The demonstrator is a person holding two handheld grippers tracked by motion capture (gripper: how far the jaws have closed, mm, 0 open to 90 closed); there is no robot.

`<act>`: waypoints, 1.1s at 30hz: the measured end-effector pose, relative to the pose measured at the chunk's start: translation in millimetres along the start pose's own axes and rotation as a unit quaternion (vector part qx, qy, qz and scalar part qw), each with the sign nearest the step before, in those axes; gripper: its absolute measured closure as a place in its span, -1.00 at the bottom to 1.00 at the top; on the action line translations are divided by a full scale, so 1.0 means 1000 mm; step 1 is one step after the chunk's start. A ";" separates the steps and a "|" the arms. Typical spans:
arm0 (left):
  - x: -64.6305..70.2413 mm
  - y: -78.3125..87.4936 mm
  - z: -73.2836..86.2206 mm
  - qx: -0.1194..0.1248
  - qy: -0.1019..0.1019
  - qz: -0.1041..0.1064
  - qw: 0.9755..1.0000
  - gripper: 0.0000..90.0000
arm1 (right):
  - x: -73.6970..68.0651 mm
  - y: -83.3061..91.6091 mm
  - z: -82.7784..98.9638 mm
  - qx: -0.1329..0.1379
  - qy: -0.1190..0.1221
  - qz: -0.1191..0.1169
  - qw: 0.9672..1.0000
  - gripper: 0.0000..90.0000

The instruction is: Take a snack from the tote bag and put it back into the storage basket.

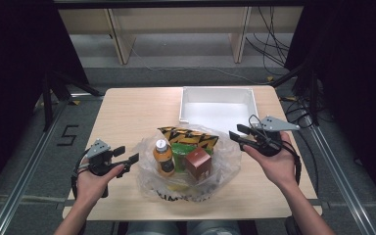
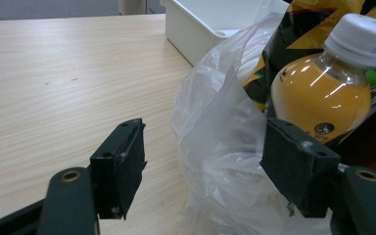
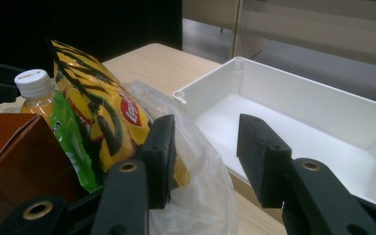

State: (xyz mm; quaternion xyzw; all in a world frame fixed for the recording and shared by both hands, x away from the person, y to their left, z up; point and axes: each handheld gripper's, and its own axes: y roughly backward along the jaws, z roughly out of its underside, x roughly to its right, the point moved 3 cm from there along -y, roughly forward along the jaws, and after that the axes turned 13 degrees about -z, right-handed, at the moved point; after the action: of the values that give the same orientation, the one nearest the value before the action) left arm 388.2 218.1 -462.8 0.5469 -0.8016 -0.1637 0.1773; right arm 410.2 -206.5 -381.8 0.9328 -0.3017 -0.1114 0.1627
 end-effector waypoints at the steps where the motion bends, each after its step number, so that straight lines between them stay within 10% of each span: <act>1: 0.000 0.000 0.000 0.001 0.002 -0.001 1.000 -0.30 | -0.001 0.000 -0.001 0.004 0.002 -0.003 1.000 0.29; 33: -0.004 -0.003 0.001 -0.002 0.006 -0.002 1.000 -0.35 | -0.028 -0.018 -0.014 -0.013 0.020 -0.072 0.997 0.17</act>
State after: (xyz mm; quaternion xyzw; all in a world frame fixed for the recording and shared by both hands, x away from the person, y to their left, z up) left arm 391.8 221.0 -465.1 0.5495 -0.7991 -0.1622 0.1823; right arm 401.7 -172.7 -372.5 0.9519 -0.2289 -0.1085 0.1722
